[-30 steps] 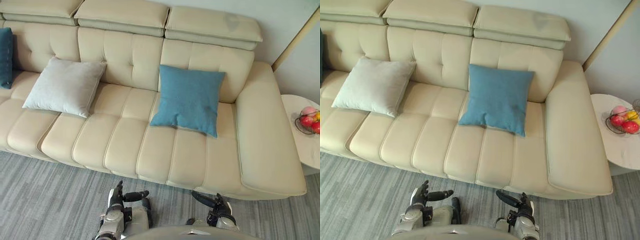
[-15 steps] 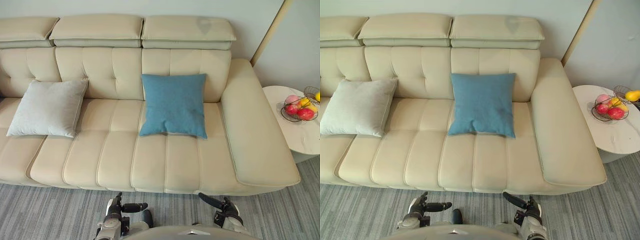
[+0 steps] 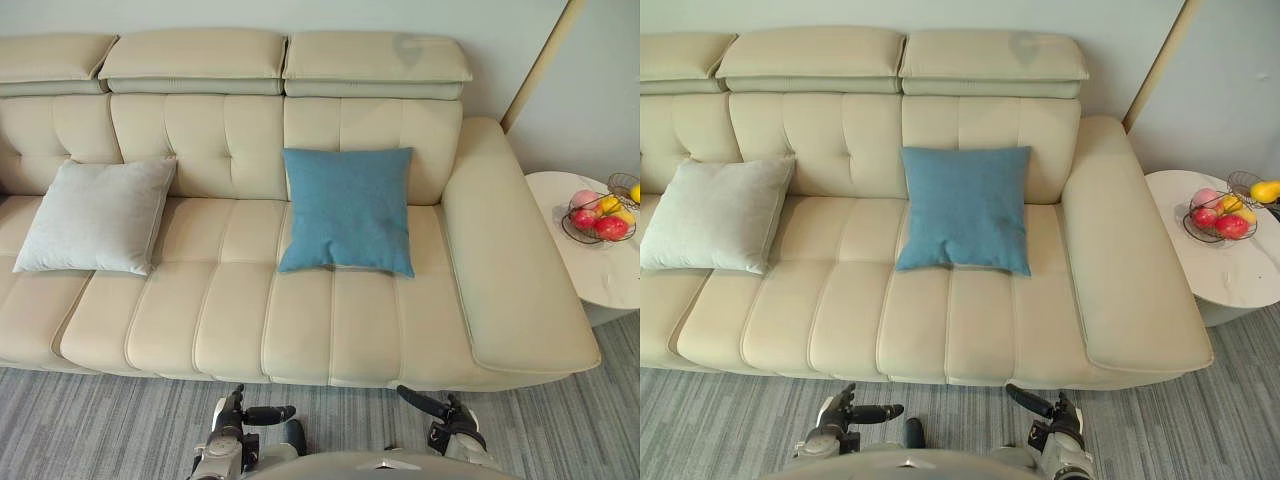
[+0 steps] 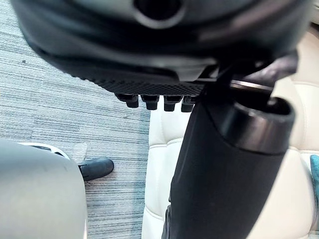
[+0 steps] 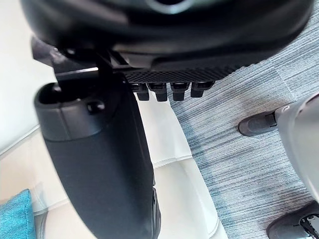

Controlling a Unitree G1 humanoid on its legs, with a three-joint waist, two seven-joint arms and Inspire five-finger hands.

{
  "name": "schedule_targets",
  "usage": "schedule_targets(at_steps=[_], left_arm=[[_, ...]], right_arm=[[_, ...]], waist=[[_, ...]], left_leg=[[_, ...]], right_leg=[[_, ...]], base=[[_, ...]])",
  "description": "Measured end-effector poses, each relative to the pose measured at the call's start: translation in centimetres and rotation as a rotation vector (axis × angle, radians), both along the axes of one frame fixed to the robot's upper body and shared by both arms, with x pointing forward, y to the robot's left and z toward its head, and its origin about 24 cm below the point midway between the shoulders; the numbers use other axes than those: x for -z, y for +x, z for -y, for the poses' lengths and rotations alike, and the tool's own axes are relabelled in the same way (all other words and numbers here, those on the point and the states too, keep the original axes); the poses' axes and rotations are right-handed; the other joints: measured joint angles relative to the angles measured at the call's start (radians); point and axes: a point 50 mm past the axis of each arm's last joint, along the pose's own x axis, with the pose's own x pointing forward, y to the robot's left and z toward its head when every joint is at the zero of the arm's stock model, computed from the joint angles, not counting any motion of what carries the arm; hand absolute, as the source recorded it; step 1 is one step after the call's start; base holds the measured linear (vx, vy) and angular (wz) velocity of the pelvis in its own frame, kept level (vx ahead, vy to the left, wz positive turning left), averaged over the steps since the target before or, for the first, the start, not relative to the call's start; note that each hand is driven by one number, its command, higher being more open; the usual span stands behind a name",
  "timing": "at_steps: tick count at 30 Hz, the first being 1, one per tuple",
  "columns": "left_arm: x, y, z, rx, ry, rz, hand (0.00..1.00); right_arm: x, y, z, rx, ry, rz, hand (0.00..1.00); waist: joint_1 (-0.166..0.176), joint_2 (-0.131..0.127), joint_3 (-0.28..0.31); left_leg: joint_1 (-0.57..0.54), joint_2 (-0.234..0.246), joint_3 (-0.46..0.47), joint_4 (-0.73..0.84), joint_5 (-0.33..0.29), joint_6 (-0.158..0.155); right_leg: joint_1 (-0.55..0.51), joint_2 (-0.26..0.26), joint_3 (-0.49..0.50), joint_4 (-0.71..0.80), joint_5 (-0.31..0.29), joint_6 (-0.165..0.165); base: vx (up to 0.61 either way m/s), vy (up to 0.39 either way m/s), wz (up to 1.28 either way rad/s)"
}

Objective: Pick up cushions and gather them together orderly.

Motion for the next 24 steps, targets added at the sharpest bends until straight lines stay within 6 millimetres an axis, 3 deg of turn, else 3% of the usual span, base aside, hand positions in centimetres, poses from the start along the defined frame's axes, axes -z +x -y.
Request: schedule_targets(at_steps=[9,14,15,17,20,22,24], left_arm=[[0.2,-0.1,0.4,-0.020,-0.038,-0.017,1.00],[0.1,0.4,0.5,-0.025,-0.052,-0.009,1.00],[0.1,0.4,0.4,-0.055,-0.061,-0.006,1.00],[0.1,0.3,0.5,-0.105,-0.073,-0.003,1.00],[0.1,0.6,1.8,-0.124,-0.115,0.013,1.00],[-0.1,1.4,2.5,-0.119,-0.134,0.040,1.00],[-0.5,2.7,2.8,-0.108,-0.143,0.073,1.00]], right_arm=[[0.3,-1.2,0.4,0.056,0.025,-0.027,1.00],[0.2,-1.0,0.3,0.073,0.032,-0.012,1.00],[0.1,-0.8,0.1,0.072,0.037,0.000,1.00],[-0.2,0.0,0.1,0.067,0.032,0.037,1.00],[-0.4,-0.2,1.1,0.068,0.005,0.047,1.00],[-0.5,-0.1,0.9,0.069,0.012,0.057,1.00],[-0.7,0.7,0.3,0.028,0.016,0.075,1.00]], waist=[[-0.012,0.012,0.014],[-0.019,0.003,0.025],[-0.019,-0.007,0.029],[-0.017,0.004,0.029],[-0.020,0.053,0.024],[-0.027,0.056,0.019],[-0.038,0.035,0.029]], left_leg=[[0.041,0.051,0.089,0.000,-0.007,-0.025],[0.060,0.105,0.184,0.073,-0.041,-0.059],[0.052,0.117,0.180,0.133,-0.056,-0.046],[0.016,0.154,0.128,0.266,-0.129,-0.032],[-0.006,0.180,-0.028,0.380,-0.258,-0.029],[0.002,0.182,-0.003,0.383,-0.295,-0.038],[-0.007,0.184,0.075,0.381,-0.333,-0.062]], right_leg=[[-0.015,0.042,0.091,0.020,0.000,0.000],[-0.064,0.088,0.223,0.078,-0.005,-0.010],[-0.085,0.094,0.274,0.105,-0.010,-0.016],[-0.141,0.132,0.400,0.159,-0.011,-0.019],[-0.200,0.199,0.549,0.211,-0.006,-0.010],[-0.247,0.231,0.612,0.240,0.000,0.001],[-0.313,0.246,0.645,0.271,0.015,0.025]], base=[[-0.05,-0.031,-0.29],[-0.03,-0.069,-0.78],[-0.01,-0.170,-1.48],[-0.01,-0.140,-1.74],[-0.03,0.058,-1.62],[-0.05,0.139,-1.22],[-0.07,0.156,-1.10]])
